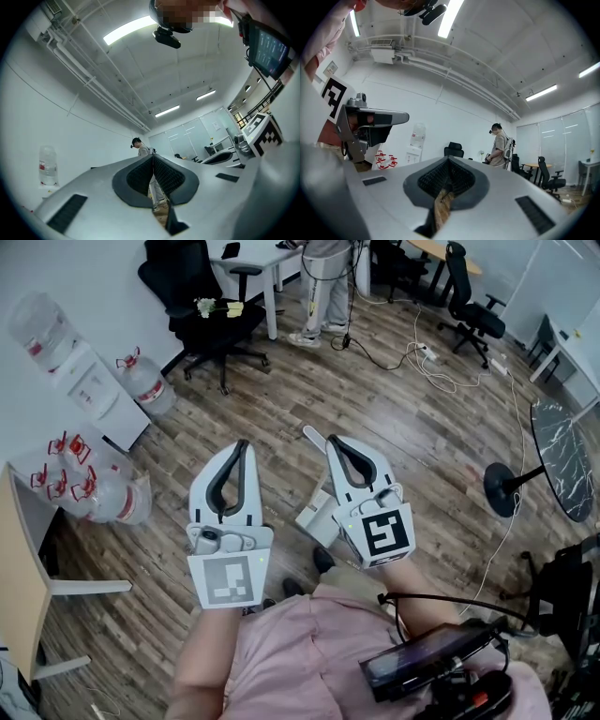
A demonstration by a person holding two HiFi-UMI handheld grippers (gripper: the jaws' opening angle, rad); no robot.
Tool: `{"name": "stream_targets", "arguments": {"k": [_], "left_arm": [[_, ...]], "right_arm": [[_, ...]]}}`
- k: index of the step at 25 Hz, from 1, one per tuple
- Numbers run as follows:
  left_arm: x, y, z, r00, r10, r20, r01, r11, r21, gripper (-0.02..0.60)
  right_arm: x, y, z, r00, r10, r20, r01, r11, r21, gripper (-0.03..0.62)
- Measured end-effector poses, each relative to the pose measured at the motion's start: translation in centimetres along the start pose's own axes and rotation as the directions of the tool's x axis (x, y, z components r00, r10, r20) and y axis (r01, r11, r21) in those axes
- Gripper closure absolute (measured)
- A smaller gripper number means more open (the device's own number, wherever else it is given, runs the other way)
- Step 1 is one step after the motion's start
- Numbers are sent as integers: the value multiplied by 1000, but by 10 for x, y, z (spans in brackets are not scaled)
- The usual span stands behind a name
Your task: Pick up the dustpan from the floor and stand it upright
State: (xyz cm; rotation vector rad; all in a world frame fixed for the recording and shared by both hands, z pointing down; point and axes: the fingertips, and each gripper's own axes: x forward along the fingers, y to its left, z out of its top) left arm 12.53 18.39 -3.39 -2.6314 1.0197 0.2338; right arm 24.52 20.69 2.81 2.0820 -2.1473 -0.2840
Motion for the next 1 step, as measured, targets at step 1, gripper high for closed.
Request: {"name": "stream_targets", "arguments": {"k": [1], "left_arm": [[0,0,0,1000,-1,0,1,1000,2,568]], "right_arm": [[0,0,0,1000,-4,-13,4,1000,2,594]]}}
